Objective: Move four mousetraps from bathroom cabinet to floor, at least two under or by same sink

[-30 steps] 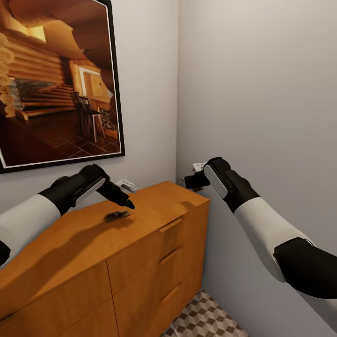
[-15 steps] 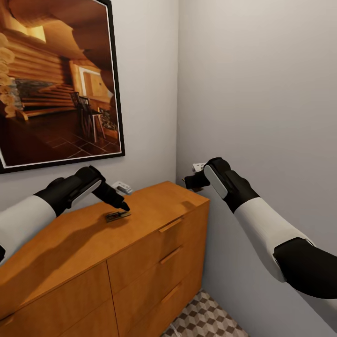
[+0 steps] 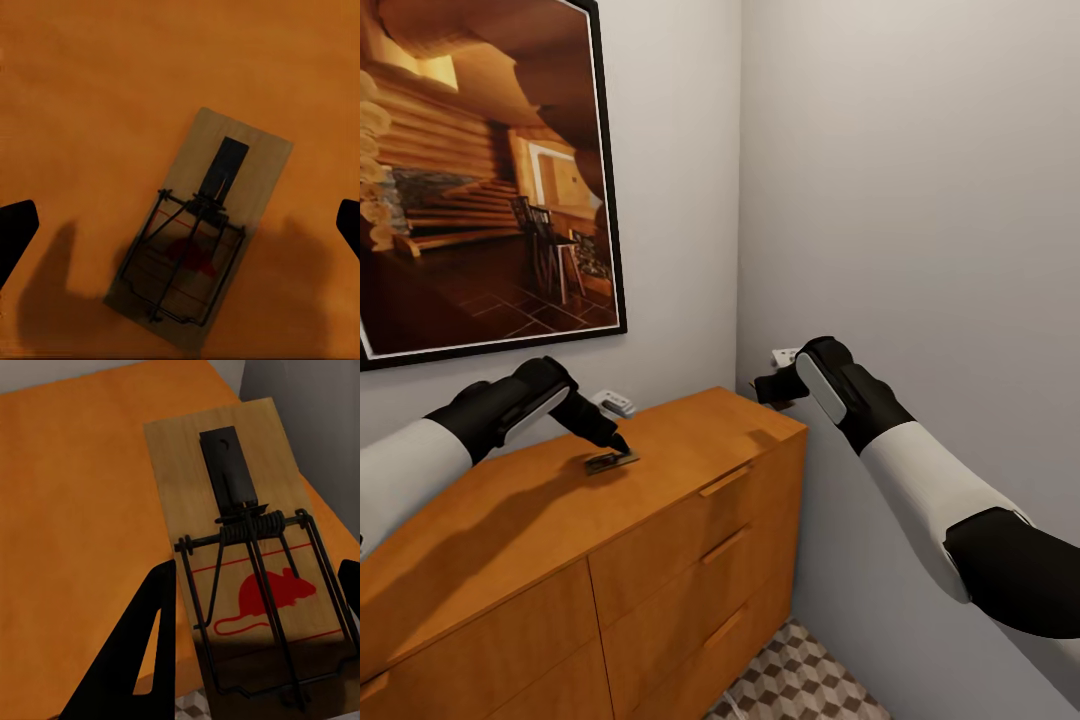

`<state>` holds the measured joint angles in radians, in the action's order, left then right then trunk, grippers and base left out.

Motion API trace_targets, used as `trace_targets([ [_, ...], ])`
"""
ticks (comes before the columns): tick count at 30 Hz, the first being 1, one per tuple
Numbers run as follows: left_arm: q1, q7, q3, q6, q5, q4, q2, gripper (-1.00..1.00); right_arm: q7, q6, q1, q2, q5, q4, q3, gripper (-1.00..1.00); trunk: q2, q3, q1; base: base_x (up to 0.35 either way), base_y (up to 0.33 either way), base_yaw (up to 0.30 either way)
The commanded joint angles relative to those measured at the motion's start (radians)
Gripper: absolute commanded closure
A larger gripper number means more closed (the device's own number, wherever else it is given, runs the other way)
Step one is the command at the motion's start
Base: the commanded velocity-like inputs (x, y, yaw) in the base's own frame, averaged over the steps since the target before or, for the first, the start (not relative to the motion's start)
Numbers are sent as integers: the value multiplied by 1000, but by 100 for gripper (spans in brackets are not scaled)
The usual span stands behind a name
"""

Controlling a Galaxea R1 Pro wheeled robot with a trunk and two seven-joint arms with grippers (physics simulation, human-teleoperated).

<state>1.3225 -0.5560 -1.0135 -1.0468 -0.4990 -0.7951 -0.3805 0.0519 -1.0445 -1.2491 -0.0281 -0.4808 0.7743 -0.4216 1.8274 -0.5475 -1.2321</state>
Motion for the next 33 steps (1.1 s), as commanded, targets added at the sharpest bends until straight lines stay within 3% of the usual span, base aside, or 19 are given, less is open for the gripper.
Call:
trace_targets([
  [1, 1, -7, -4, 0, 5, 1, -1, -100, 5, -3, -1, 0, -7, 0, -2, 100, 1, -1, 0, 0, 0, 0],
  [24, 2, -7, -7, 0, 5, 69, 9, -100, 5, -3, -1, 0, -7, 2, -2, 100, 1, -1, 0, 0, 0, 0],
  [33, 2, -7, -6, 0, 6, 113, 27, -100, 4, -3, -1, 0, -8, 2, -2, 100, 1, -1, 0, 0, 0, 0],
])
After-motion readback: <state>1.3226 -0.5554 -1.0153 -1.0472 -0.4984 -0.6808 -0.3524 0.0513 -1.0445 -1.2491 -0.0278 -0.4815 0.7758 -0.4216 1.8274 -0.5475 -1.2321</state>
